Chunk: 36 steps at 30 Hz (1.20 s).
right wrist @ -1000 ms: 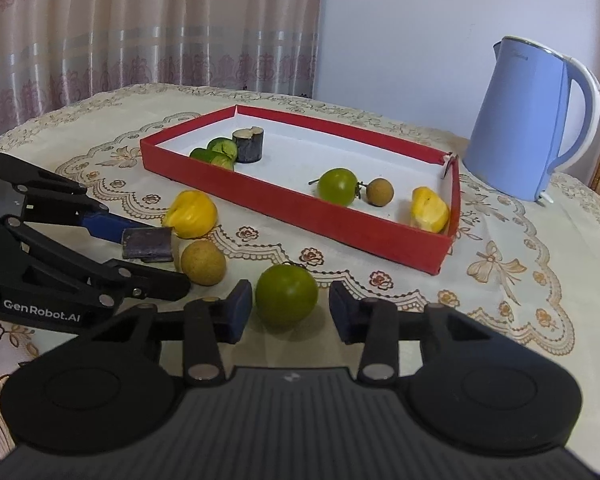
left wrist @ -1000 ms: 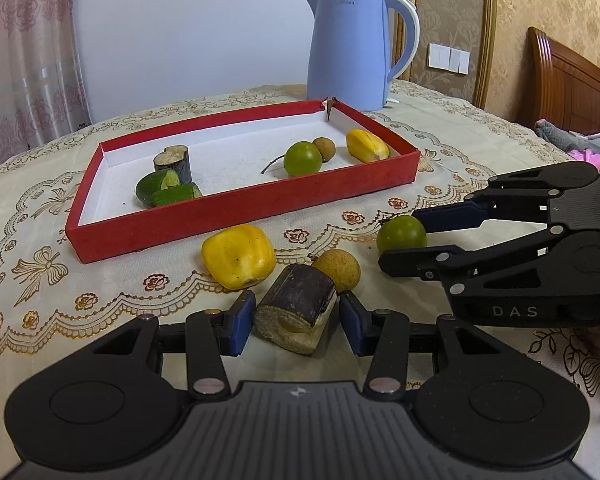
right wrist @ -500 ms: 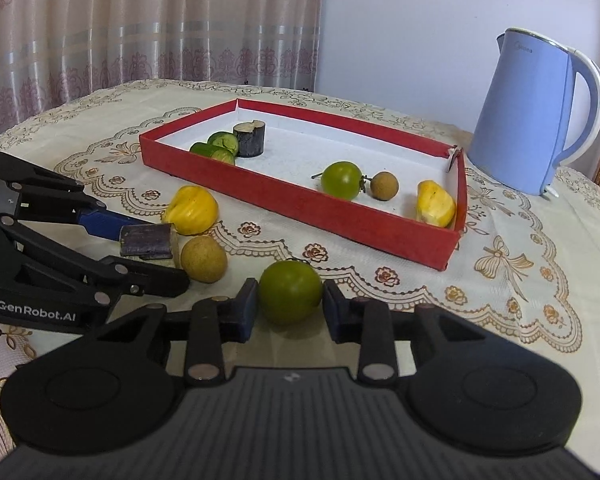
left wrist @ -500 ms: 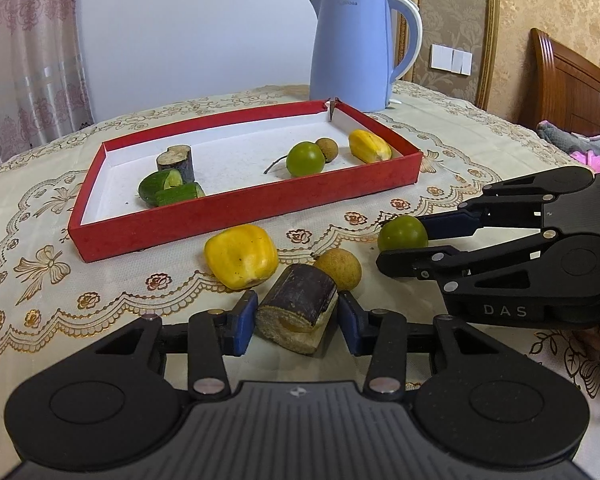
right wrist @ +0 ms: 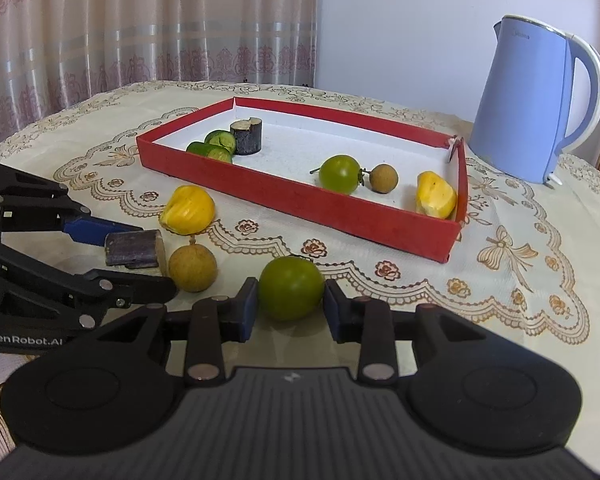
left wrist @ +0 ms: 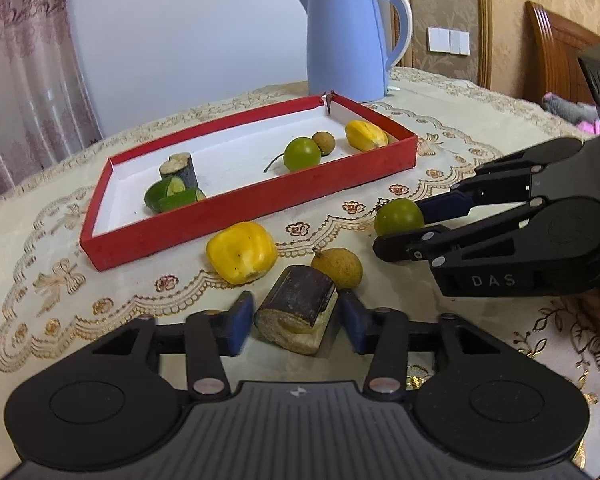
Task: Organize fruits
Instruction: 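Grasp the dark eggplant chunk with the left tool while the right tool reaches the green lime, then lift the eggplant chunk with the left tool while the right tool grasps and lifts the lime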
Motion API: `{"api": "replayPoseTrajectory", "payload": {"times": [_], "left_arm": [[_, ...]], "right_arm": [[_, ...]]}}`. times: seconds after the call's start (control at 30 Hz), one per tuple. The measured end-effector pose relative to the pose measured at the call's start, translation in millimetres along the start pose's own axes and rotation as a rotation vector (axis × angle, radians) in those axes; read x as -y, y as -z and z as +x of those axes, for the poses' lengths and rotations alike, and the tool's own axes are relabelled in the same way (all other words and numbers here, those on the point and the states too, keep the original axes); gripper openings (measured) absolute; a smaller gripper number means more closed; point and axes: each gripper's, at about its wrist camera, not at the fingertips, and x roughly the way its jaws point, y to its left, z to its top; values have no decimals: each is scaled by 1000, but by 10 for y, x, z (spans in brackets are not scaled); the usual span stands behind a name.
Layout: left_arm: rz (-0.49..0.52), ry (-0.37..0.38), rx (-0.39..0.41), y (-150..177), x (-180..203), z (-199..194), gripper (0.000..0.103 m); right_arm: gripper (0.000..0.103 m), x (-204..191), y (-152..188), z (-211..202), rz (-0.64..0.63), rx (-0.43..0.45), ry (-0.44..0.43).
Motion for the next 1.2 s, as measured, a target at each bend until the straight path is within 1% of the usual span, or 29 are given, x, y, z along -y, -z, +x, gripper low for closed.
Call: {"api": "replayPoseTrajectory", "payload": {"times": [0.1,0.17,0.2,0.23,0.33,0.53,0.63,0.87,0.97,1.07,1.2], "left_arm": [[1,11,2,-6,-15,15,56],[-13,28,-1,-14,-46,31,55],[-25,36,-1,-13,-64,30,51],[-33,39,2,-9,-75,18,37],[-49,41,-2,13,-89,-3,35],[-58,-8,-5,55,-121,-78,35],[-65,-26,5,33,-181,-135,34],[-53,-74,62,-196,-333,-260,34],[-47,-77,70,-265,-380,-238,34],[-47,-62,48,-293,-420,-169,34],[-30,-57,-13,-160,-394,-70,34]], "right_arm": [[32,0,2,-1,4,0,-3],[32,4,1,0,5,0,-3],[32,6,1,0,7,-1,-5],[32,10,1,2,9,-1,-6],[32,18,2,1,14,-1,-9],[32,17,1,3,13,-1,-9],[32,16,1,4,13,-1,-9],[32,21,2,2,13,0,-8],[32,19,3,3,14,0,-9],[32,22,3,3,15,0,-9],[32,23,5,0,15,0,-10]]}}
